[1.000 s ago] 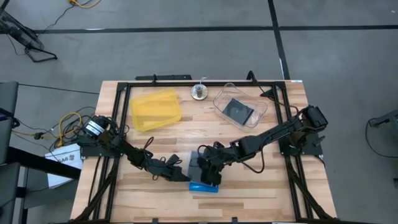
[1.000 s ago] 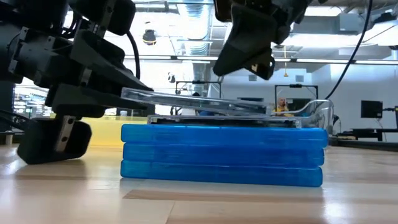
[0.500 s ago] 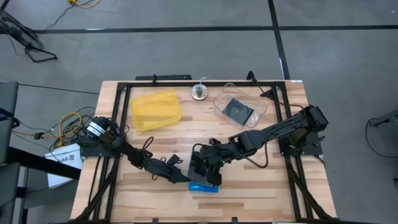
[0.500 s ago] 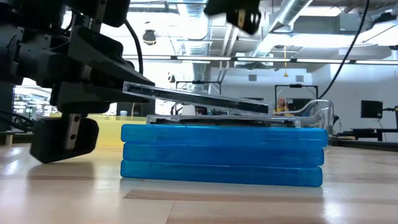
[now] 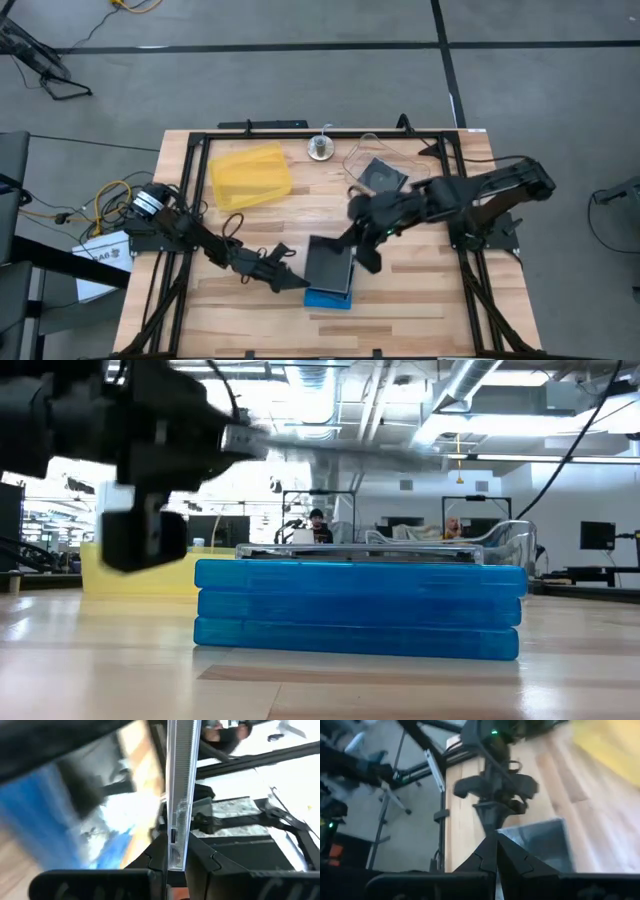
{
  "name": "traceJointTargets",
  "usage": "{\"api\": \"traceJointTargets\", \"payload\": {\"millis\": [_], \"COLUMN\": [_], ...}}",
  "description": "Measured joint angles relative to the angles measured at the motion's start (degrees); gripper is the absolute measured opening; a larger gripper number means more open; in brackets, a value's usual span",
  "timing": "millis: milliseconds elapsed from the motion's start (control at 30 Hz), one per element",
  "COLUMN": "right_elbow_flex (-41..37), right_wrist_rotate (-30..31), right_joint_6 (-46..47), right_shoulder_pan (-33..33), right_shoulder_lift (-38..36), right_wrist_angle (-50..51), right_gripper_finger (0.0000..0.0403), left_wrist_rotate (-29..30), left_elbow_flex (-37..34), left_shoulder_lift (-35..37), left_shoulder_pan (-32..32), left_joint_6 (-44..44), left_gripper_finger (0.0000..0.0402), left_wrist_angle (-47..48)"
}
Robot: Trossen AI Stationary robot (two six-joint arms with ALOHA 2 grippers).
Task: Pick & place jewel cases by type
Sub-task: Put the black CD case into the transparent bin
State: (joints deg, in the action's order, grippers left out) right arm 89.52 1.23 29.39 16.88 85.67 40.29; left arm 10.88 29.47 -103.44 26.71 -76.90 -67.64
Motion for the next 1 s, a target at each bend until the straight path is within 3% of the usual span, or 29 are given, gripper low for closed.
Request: {"api": "traceJointTargets", "payload": {"millis": [267, 633, 867, 1000], "right_elbow_flex": [0.0, 0.0, 0.0, -0.1], "right_wrist_rotate": [6.5, 6.5, 6.4, 6.4], "right_joint_6": [4.1, 6.2, 6.1, 6.1], "right_shoulder_pan": [-3.7, -9.2, -10.7, -11.5], "right_shoulder_lift": [-6.4, -7.5, -7.5, -7.5], "right_wrist_angle": [1.7, -1.7, -7.9, -8.3], "right_gripper_finger": [0.0, 0.0, 0.0, 0.0], "left_wrist_rotate": [-4.6, -7.1, -1.4, 2.9], "left_elbow_flex": [0.0, 0.1, 0.1, 2.7], "left_shoulder_lift": [13.7, 44.5, 59.6, 64.1], "left_shoulder_pan": [-5.8, -16.7, -18.3, -18.3], "left_joint_6": [10.0, 25.4, 36.4, 42.6], "left_gripper_finger": [0.0027, 0.0027, 0.0027, 0.0027], "left_wrist_angle": [8.0, 40.3, 59.9, 70.5]}}
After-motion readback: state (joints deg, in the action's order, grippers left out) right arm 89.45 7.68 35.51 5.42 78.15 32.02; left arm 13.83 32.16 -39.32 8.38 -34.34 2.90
